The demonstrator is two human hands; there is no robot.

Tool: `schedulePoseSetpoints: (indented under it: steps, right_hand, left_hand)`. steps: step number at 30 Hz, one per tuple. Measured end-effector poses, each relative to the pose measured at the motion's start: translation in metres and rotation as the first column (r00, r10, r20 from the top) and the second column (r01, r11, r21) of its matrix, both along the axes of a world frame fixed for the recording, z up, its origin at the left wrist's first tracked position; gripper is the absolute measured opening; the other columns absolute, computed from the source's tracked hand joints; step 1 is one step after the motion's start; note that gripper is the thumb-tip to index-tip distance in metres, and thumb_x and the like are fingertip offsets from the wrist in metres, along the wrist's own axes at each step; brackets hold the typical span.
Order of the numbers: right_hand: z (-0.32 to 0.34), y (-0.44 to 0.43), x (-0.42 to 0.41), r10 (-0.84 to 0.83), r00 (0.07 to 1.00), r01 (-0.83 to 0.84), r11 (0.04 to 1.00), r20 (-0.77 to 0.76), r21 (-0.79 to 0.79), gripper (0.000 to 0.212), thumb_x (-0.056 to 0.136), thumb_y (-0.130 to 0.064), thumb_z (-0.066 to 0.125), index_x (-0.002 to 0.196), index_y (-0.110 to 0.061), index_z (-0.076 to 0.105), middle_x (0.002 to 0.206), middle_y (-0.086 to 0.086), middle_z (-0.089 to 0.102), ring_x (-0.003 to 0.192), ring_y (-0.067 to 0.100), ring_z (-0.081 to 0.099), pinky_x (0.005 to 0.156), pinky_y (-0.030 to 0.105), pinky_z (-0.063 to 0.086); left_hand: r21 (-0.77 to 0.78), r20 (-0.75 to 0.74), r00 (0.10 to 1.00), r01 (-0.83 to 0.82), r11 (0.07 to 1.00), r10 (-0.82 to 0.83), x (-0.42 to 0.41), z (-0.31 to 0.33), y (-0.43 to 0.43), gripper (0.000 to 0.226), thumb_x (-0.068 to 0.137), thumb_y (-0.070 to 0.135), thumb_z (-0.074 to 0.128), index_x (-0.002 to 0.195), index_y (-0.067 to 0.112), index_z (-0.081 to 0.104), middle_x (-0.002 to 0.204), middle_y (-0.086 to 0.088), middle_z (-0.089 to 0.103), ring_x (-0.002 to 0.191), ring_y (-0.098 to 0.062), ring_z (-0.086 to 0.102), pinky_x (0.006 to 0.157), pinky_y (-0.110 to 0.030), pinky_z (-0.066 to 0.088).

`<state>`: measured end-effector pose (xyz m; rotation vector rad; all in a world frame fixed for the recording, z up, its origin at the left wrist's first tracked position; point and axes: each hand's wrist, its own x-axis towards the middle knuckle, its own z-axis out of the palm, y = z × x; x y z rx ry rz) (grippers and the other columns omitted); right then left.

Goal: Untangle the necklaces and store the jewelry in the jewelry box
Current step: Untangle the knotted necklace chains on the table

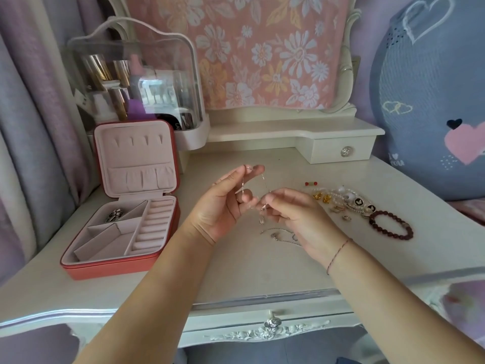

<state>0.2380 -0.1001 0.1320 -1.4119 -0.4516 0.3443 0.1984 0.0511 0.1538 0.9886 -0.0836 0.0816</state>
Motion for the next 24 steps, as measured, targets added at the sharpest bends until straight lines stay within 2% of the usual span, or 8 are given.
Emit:
schedulePoseSetpoints:
  steps: [3, 6, 9, 11, 13, 16, 19, 24]
  right_hand:
    - [-0.0032, -0.0023, 0.0007, 0.021, 0.998, -0.015, 0.995, -0.061, 0.096, 0.016, 0.095, -0.010, 0.053, 0.082, -0.010, 0.062, 0.082, 0.005, 0.070, 0.079, 0.024, 0.068, 0.079, 0.033, 0.052]
    - [-0.0038, -0.0029, -0.0023, 0.053, 0.991, -0.038, 0.991, -0.120, 0.125, 0.014, 0.097, -0.011, 0.050, 0.086, -0.007, 0.058, 0.082, 0.010, 0.069, 0.070, 0.023, 0.068, 0.062, 0.030, 0.054]
    - [-0.0044, -0.0035, -0.0036, 0.034, 0.991, -0.021, 0.994, -0.126, 0.103, 0.013, 0.097, -0.011, 0.051, 0.087, -0.007, 0.058, 0.079, 0.011, 0.065, 0.059, 0.017, 0.061, 0.047, 0.024, 0.046]
    - [-0.0049, -0.0045, -0.0032, 0.024, 0.994, -0.014, 0.996, -0.106, 0.090, 0.013, 0.097, -0.010, 0.050, 0.087, -0.007, 0.057, 0.074, 0.008, 0.062, 0.049, 0.013, 0.051, 0.042, 0.020, 0.035]
    - [-0.0053, -0.0054, -0.0028, 0.031, 0.996, -0.024, 0.995, -0.080, 0.093, 0.015, 0.097, -0.008, 0.049, 0.085, -0.007, 0.058, 0.069, 0.005, 0.057, 0.045, 0.010, 0.037, 0.040, 0.018, 0.024]
    - [-0.0049, -0.0078, -0.0029, 0.036, 0.997, -0.032, 0.997, -0.068, 0.069, 0.015, 0.096, -0.008, 0.052, 0.083, -0.007, 0.060, 0.063, 0.001, 0.049, 0.043, 0.007, 0.025, 0.042, 0.018, 0.016]
    - [-0.0047, -0.0089, -0.0027, 0.045, 0.997, -0.041, 0.998, -0.070, 0.048, 0.016, 0.094, -0.008, 0.055, 0.082, -0.007, 0.065, 0.059, -0.001, 0.044, 0.042, 0.006, 0.021, 0.045, 0.022, 0.011]
    - [-0.0066, -0.0109, -0.0021, 0.063, 0.995, -0.060, 0.997, -0.072, 0.053, 0.017, 0.094, -0.010, 0.055, 0.086, -0.007, 0.070, 0.061, 0.000, 0.041, 0.042, 0.006, 0.020, 0.045, 0.023, 0.008]
  left_hand:
    - [0.036, -0.016, 0.998, -0.064, 0.997, 0.065, 0.0030, -0.0026, 0.0015, 0.014, 0.081, 0.025, 0.059, 0.077, 0.019, 0.071, 0.098, 0.000, 0.072, 0.058, -0.008, 0.056, 0.057, -0.020, 0.055]
    - [0.060, -0.014, 0.996, -0.088, 0.994, 0.089, 0.0041, -0.0038, 0.0004, 0.012, 0.081, 0.025, 0.060, 0.081, 0.018, 0.069, 0.086, 0.001, 0.070, 0.061, -0.009, 0.057, 0.056, -0.019, 0.054]
    - [0.030, -0.003, 0.994, -0.106, 0.994, 0.106, 0.0034, -0.0032, 0.0012, 0.010, 0.084, 0.024, 0.058, 0.085, 0.017, 0.065, 0.083, 0.002, 0.070, 0.058, -0.007, 0.056, 0.057, -0.019, 0.054]
    - [-0.008, -0.005, 0.994, -0.111, 0.994, 0.111, 0.0033, -0.0025, 0.0021, 0.012, 0.092, 0.022, 0.053, 0.087, 0.017, 0.063, 0.087, 0.001, 0.072, 0.055, -0.006, 0.056, 0.057, -0.018, 0.054]
    - [-0.034, -0.009, 0.995, -0.098, 0.995, 0.097, 0.0029, -0.0015, 0.0023, 0.019, 0.098, 0.019, 0.046, 0.088, 0.017, 0.061, 0.095, 0.001, 0.074, 0.052, -0.004, 0.055, 0.055, -0.017, 0.054]
    - [-0.004, -0.005, 0.997, -0.071, 0.997, 0.071, 0.0023, -0.0006, 0.0016, 0.015, 0.097, 0.020, 0.044, 0.091, 0.019, 0.058, 0.105, 0.002, 0.073, 0.045, -0.003, 0.046, 0.045, -0.015, 0.046]
    - [0.008, 0.026, 0.998, -0.049, 0.999, 0.048, 0.0022, -0.0012, 0.0015, 0.012, 0.090, 0.021, 0.048, 0.087, 0.019, 0.059, 0.111, 0.002, 0.071, 0.037, -0.002, 0.032, 0.037, -0.012, 0.028]
    - [0.032, 0.059, 0.998, -0.032, 0.999, 0.030, 0.0009, -0.0016, 0.0018, 0.007, 0.088, 0.022, 0.047, 0.086, 0.019, 0.053, 0.112, 0.004, 0.070, 0.036, -0.002, 0.029, 0.035, -0.013, 0.026]
